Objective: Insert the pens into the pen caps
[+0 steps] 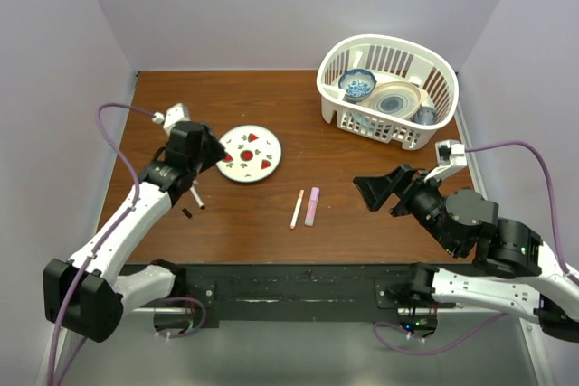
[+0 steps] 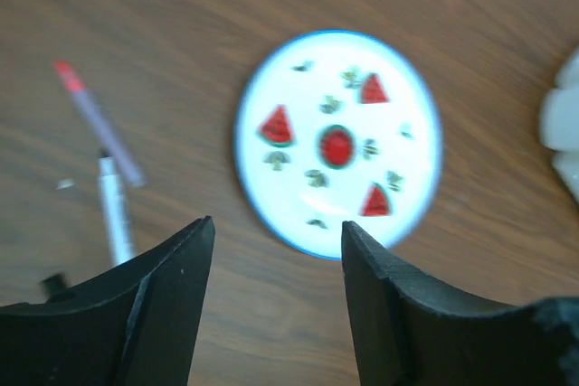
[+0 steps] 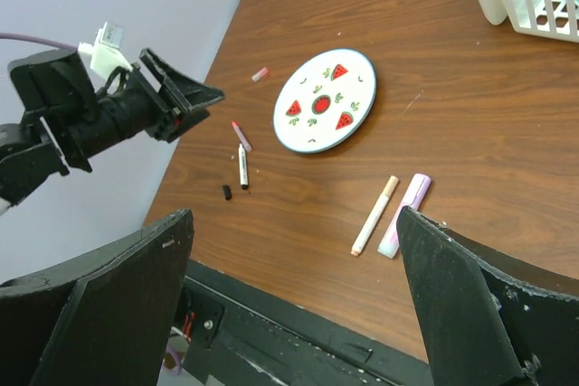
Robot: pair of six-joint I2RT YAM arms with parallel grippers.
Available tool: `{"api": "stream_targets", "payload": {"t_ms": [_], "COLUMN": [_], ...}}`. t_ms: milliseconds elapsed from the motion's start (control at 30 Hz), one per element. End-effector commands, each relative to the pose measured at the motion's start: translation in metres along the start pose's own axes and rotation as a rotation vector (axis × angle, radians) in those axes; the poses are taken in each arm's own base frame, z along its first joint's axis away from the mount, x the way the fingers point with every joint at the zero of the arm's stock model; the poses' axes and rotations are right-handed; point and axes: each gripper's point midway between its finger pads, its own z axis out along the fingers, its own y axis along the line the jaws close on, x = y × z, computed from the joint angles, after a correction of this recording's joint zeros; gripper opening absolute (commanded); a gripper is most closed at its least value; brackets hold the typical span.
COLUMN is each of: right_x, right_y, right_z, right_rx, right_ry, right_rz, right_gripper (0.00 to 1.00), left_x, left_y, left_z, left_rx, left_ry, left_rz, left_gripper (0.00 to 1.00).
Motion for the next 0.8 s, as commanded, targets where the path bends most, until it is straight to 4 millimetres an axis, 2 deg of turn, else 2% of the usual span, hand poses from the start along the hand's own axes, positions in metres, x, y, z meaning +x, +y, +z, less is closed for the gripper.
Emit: {"api": "stream_targets", "payload": {"t_ms": [0,33,200,400,533,700,767], "right_x": [0.000,0.001,0.003,0.008,0.011,0.018,0.020], "right_y": [0.005,0.005,0.005,0.006,0.006,0.009,0.011], "right_z": [0.004,0.004,0.006,0.009,0.009,0.011,0.013], "right_rx": [-0.013,-0.012,-0.015,-0.016,-0.020,-0.037,-0.043], "right_ry": [-0.012,-0.011,-0.010,0.004,0.011,0.025,0.030], "right_rz": [0.028,0.029,0.019,0.005,0.008,0.026,0.028], "right_gripper": [0.99,0.99,0.99,0.99,0.99,0.99,0.99], "left_x": [0.007,0.013,0.052,0.074,0.082,0.075,0.071], "left_y": [0.072,0.085,0.110,0.135,0.139,0.147,0.144], "left_z": [0.013,0.019,0.033,0.050,0.060,0.069,0.075], "left_rx": [-0.275,-0.319,-0.404,-0.477,-0.480,-0.504,-0.472], "left_ry": [0.006,0.034,0.160,0.210,0.247,0.236,0.239], "left_rz": [-0.019,-0.040,-0.034,-0.042,-0.051,-0.061,-0.072], "left_gripper": [0.59,0.58,0.56,0.54,0.51,0.47,0.44]}}
